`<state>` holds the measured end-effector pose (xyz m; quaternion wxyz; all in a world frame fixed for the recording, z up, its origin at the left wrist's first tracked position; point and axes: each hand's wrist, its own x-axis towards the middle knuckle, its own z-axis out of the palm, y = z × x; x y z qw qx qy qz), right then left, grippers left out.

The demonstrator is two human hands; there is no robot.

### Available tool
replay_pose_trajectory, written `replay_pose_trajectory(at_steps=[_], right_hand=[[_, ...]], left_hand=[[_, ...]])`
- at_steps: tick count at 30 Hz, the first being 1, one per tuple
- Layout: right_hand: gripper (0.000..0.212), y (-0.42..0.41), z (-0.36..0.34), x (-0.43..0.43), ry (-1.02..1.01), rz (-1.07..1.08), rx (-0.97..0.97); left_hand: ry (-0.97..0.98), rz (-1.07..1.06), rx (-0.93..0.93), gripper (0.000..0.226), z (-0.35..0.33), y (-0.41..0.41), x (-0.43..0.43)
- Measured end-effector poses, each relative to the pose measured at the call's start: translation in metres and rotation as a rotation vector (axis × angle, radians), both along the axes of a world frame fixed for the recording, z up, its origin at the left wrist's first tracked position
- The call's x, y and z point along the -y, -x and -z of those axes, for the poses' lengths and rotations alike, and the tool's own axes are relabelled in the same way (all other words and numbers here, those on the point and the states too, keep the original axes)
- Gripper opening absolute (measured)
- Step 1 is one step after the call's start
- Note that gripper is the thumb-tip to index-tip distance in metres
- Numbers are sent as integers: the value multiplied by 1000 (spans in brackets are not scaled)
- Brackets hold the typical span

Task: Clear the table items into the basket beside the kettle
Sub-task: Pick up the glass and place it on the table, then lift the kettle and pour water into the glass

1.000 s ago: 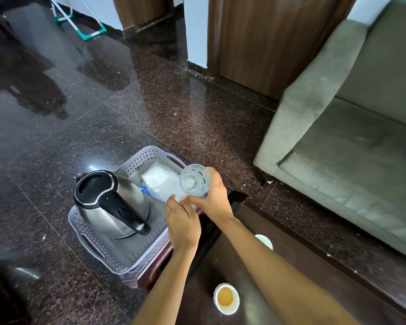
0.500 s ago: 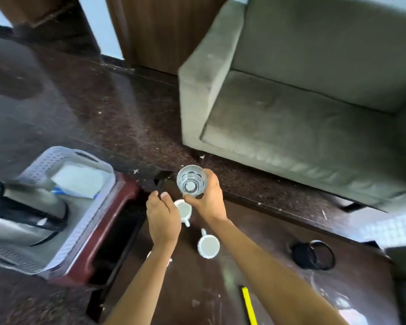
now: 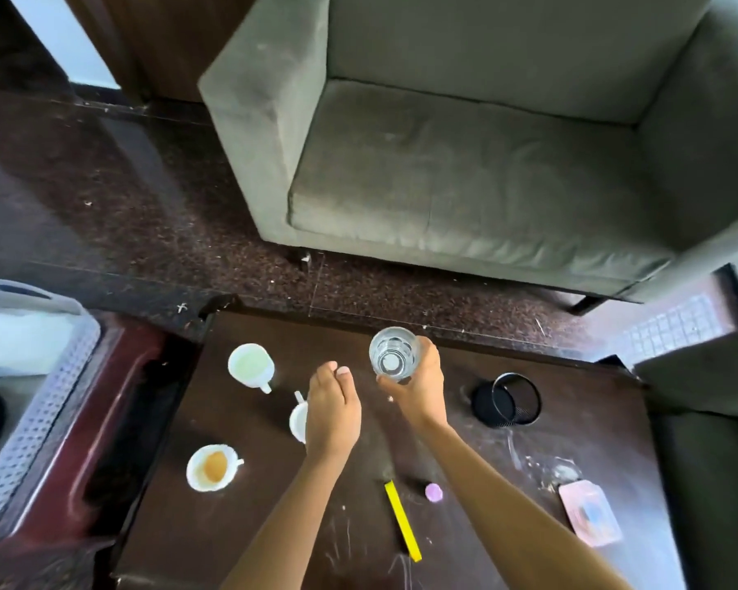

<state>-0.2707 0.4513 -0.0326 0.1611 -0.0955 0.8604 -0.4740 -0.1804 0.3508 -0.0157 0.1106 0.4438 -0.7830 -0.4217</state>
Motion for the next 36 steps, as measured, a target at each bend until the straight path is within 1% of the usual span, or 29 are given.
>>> replay_pose_trajectory(at_steps=[3, 8, 10, 12, 13, 16, 24, 26, 27, 29, 30, 32, 35, 36], right_hand=[[68, 3, 16, -18, -3, 24, 32], [74, 9, 35, -37, -5, 55, 60], [73, 10, 40, -42, -7, 51, 66], [72, 9, 46, -46, -14, 36, 61], [71, 8, 49, -47, -14, 30, 63], [70, 3, 57, -51, -24, 15, 68], [71, -2, 66, -55, -52, -5, 56], [78, -2, 66, -56, -94, -31, 43], [85, -3, 64, -55, -139, -52, 15], [99, -6, 57, -52, -215, -84, -69], [100, -8, 51, -49, -220, -90, -116], [92, -10, 35, -39, -188, -112, -181], [73, -14, 9, -12, -133, -166, -248], [68, -16, 0, -1, -112, -181, -266]], left_hand=[[-13, 50, 14, 28, 12, 5, -18], [-29, 99, 41, 29, 27, 10, -40], [-28, 107, 68, 32, 32, 10, -47], [3, 148, 102, 42, 39, 8, -54], [18, 165, 114, 43, 44, 7, -56], [-26, 134, 113, 33, 46, 8, -61], [-4, 150, 130, 29, 57, 5, -62], [8, 160, 137, 30, 58, 3, -61], [0, 151, 129, 32, 57, 2, -60], [-12, 150, 130, 38, 51, 2, -56], [-30, 129, 115, 38, 44, 3, -53], [-37, 90, 73, 32, 34, 3, -42], [27, 74, 47, 36, 14, -2, -17], [21, 40, 32, 36, 4, -6, -6]])
